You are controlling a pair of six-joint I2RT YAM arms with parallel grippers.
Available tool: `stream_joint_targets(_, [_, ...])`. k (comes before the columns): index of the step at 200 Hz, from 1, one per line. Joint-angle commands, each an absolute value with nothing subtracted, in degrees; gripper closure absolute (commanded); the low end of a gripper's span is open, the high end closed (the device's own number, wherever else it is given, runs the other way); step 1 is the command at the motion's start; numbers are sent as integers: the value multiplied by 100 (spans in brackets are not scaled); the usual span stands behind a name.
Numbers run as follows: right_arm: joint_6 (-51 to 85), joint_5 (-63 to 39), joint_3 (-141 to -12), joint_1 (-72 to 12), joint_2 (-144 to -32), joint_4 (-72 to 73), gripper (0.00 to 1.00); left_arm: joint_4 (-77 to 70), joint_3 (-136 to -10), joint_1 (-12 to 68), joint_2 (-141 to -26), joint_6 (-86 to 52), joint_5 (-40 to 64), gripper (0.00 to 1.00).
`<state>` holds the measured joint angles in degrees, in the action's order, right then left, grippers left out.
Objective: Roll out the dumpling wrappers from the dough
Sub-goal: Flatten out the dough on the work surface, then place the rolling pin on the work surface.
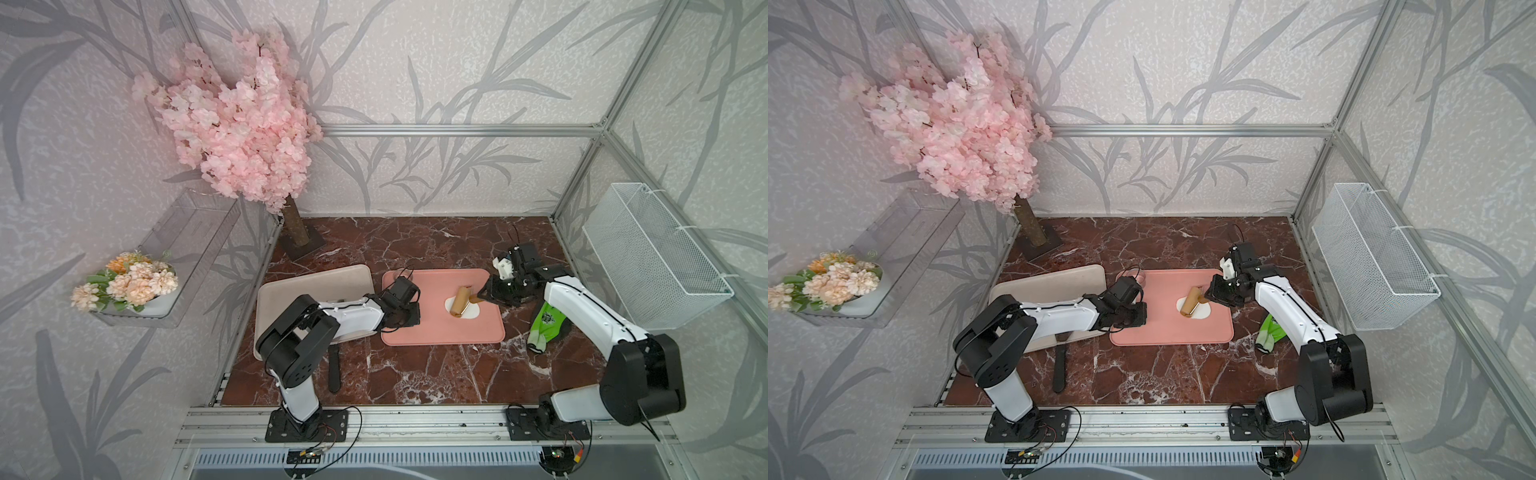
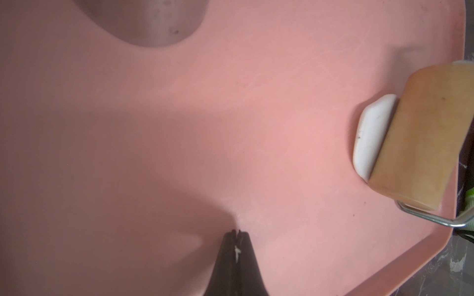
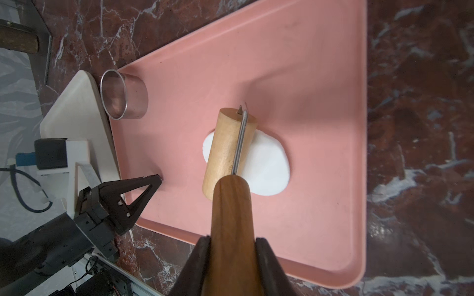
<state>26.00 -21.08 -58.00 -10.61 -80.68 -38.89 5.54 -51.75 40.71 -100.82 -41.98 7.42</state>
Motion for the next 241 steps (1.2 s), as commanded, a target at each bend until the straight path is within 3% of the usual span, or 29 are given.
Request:
stream_joint_targets(1, [2424, -1458, -5447, -906, -8035, -4685, 100, 1652, -4825, 4036, -10579, -4078, 553, 100])
stream_joint_targets(124, [2333, -1591, -5056, -120, -7111, -5209, 100, 1633, -4782, 4041, -10528, -4087, 539, 100])
stream_joint_targets(241, [2591, -2054, -6484, -97, -6867, -5066, 100, 2145, -5348, 4042, -10231, -4025, 443, 100])
